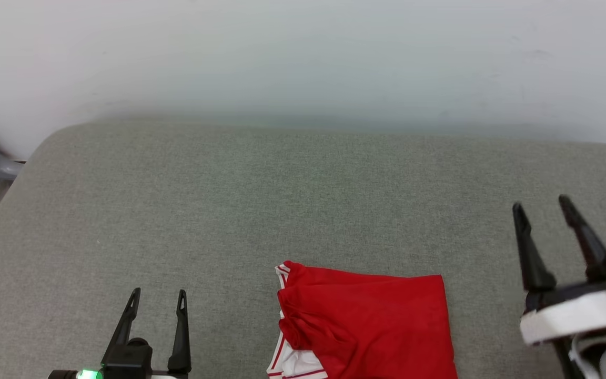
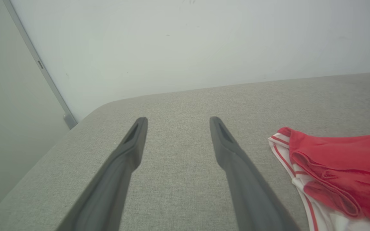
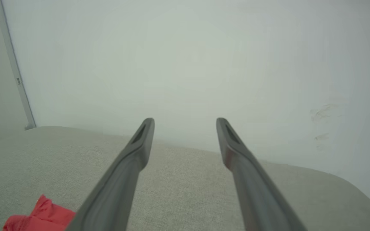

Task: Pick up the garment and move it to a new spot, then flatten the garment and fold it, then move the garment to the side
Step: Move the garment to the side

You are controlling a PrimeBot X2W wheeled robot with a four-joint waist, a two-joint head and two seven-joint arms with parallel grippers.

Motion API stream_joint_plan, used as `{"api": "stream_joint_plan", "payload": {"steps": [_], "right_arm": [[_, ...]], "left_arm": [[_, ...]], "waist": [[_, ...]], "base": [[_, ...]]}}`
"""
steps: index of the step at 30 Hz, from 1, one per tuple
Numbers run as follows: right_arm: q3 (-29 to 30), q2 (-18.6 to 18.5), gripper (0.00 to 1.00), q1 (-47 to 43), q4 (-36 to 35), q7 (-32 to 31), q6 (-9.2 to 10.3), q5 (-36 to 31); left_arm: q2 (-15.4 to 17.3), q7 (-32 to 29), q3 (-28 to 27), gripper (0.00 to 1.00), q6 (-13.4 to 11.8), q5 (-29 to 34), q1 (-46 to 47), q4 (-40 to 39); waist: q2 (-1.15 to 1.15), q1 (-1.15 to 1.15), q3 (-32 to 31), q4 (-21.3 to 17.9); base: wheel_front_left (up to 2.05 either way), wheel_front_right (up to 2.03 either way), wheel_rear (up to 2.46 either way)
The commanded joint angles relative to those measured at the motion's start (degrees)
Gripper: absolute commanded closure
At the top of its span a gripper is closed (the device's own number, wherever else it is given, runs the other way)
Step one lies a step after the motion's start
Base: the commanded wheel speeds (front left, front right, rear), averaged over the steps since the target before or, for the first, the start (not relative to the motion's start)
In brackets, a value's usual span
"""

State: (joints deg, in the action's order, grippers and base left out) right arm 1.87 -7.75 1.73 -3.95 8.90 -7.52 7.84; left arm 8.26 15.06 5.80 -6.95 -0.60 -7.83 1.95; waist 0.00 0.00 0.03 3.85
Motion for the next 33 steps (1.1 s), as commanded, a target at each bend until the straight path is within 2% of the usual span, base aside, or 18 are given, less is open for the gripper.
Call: {"api": "stream_joint_plan", "payload": {"steps": [1,5,12,15,20,23,30,33], "right_arm": [[-0.23,-0.78,0.0,1.37,-0.41,-0.83,0.07,0.79],[-3.17,-5.58,0.0,7.03,-1.43,-9.83,0.06,6.22],[-10.91,-15.04,0.0,13.27,-2.76,-31.47,0.06,16.92],[-13.5,-17.73,0.0,14.12,-2.44,-40.26,0.06,21.05],[-16.1,-20.05,0.0,13.87,-1.08,-51.92,0.06,26.48],[-16.61,-20.2,0.0,12.9,0.01,-57.32,0.06,29.08],[-18.96,-20.52,0.0,11.82,1.83,-64.38,0.06,32.0],[-21.88,-19.45,0.0,12.86,7.18,-65.78,0.06,31.9]], "left_arm": [[-0.11,0.14,0.12,0.0,0.08,-0.11,0.66,-0.03],[-0.25,0.15,0.1,0.0,-0.02,-0.2,1.03,-0.2],[-0.55,0.14,0.23,0.0,-0.11,-0.16,2.35,-0.17],[-0.68,0.14,0.29,0.0,-0.13,-0.14,2.61,-0.11],[-0.93,0.15,0.54,0.0,-0.1,-0.11,3.5,-0.09],[-1.03,0.15,0.78,0.0,0.06,-0.04,3.79,-0.08],[-1.49,0.15,1.16,0.0,-0.1,0.01,4.92,-0.27],[-2.24,0.14,1.83,0.0,-0.05,-0.08,6.66,-0.21]], "waist": [[0.0,0.0,0.26,0.12],[0.0,0.0,1.18,0.2],[0.0,0.0,2.87,0.59],[0.0,0.0,3.46,0.85],[0.0,0.0,4.46,1.47],[0.0,0.0,5.14,2.04],[0.0,0.0,7.41,3.48],[0.0,0.0,10.43,5.14]], "base": [[0.0,0.0,0.0],[0.0,0.0,0.0],[0.0,0.0,0.0],[0.0,0.0,0.0],[0.0,0.0,0.0],[0.0,0.0,0.0],[0.0,0.0,0.0],[0.0,0.0,0.0]]}}
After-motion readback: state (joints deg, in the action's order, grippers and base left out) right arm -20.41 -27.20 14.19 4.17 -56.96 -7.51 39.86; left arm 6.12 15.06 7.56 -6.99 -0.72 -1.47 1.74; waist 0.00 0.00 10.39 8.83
